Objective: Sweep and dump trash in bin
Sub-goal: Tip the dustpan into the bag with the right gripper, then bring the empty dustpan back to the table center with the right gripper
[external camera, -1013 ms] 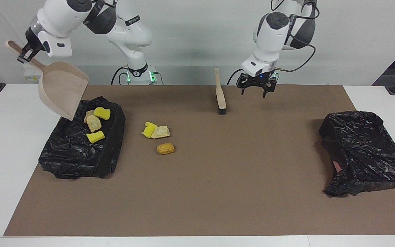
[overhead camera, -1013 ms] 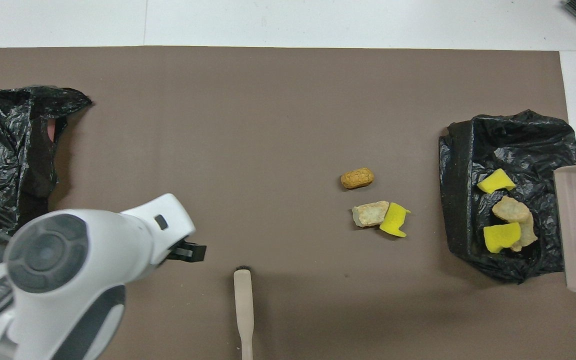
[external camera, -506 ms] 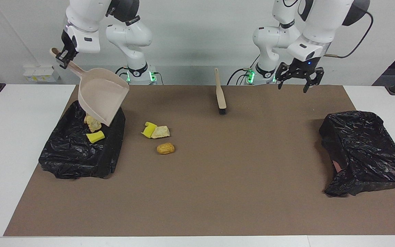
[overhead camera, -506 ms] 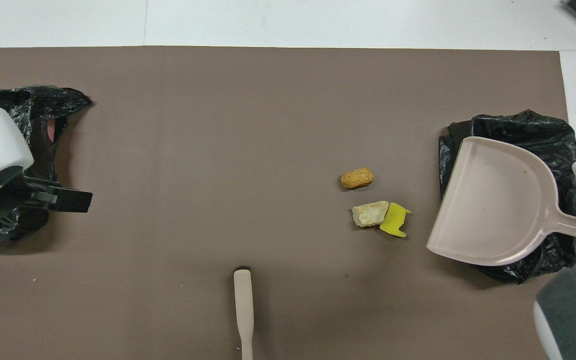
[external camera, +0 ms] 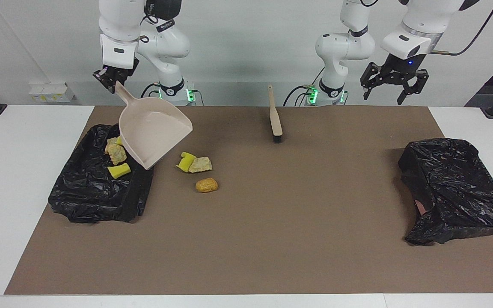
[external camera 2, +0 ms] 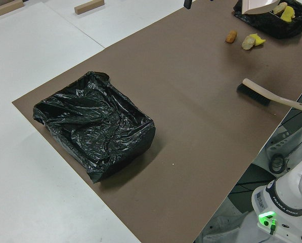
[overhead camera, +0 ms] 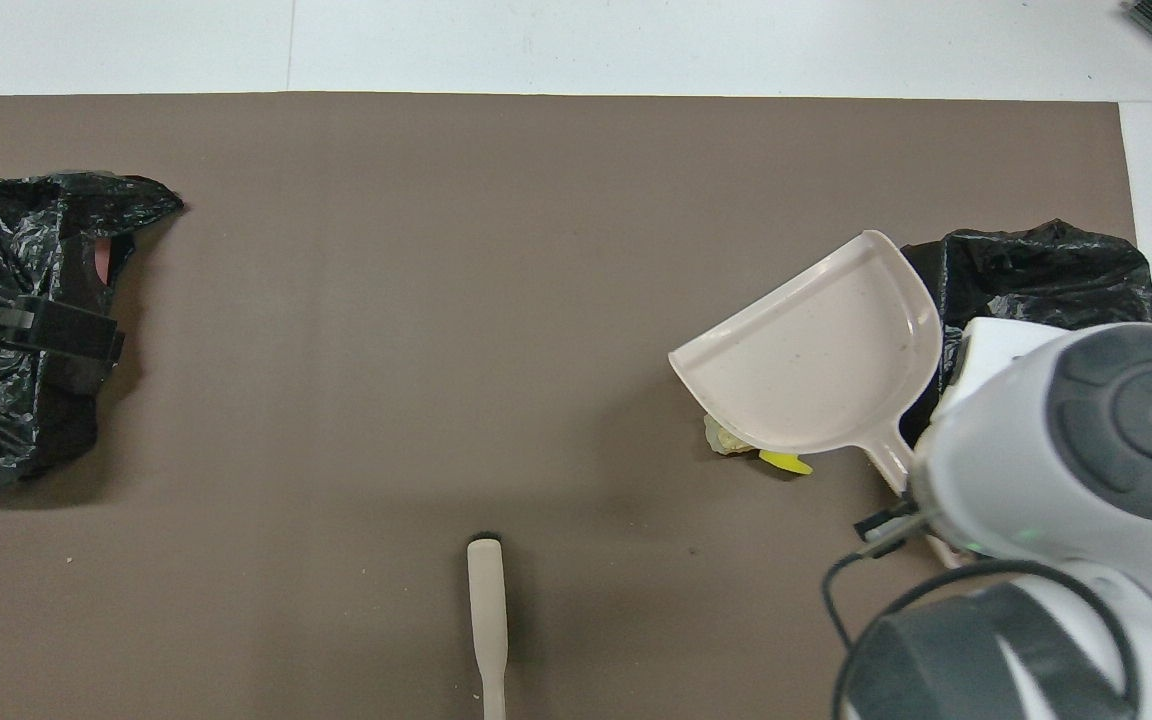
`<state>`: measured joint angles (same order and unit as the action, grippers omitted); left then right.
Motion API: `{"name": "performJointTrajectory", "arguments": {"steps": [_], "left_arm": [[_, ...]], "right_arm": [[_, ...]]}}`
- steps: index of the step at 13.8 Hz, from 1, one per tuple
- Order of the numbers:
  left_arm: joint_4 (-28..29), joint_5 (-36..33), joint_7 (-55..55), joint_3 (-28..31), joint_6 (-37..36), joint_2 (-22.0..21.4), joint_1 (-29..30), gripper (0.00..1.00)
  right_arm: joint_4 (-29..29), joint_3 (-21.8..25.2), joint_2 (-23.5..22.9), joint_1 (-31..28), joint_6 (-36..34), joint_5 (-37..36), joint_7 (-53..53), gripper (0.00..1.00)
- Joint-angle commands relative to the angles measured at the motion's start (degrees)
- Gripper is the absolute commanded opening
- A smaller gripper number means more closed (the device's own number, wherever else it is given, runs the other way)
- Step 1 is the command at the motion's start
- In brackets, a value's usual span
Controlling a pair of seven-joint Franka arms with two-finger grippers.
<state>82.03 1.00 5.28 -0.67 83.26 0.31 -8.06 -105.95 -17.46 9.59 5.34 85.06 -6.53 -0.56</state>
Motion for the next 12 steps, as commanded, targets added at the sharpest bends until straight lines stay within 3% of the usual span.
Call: {"name": "performJointTrajectory", "arguments": {"steps": [1,4,10,12], "left_arm": [[-2.8,-0.5,1.0,1.2,-2.1,1.0,-0.8,1.0],[-1.4,-0.5,0.8,1.6,-2.0,-0.1,-0.6,1.0],[-0.2,-0.6,0.3,3.0,-2.1,-1.1,-1.0,1.0],[-0.2,-0.6,0.3,3.0,-2.1,-1.1,-0.8,1.0]], "right_arm": [[1.5,0.3,-7.4,5.2,7.6,3.9,-19.0,0.0],[6.2,0.4,-17.6,11.6,17.7,5.7,-30.1,0.0],[26.0,1.2,-42.3,22.8,29.0,1.5,-43.3,0.0],[28.7,0.9,-45.4,23.2,29.5,0.6,-44.2,0.0]]}}
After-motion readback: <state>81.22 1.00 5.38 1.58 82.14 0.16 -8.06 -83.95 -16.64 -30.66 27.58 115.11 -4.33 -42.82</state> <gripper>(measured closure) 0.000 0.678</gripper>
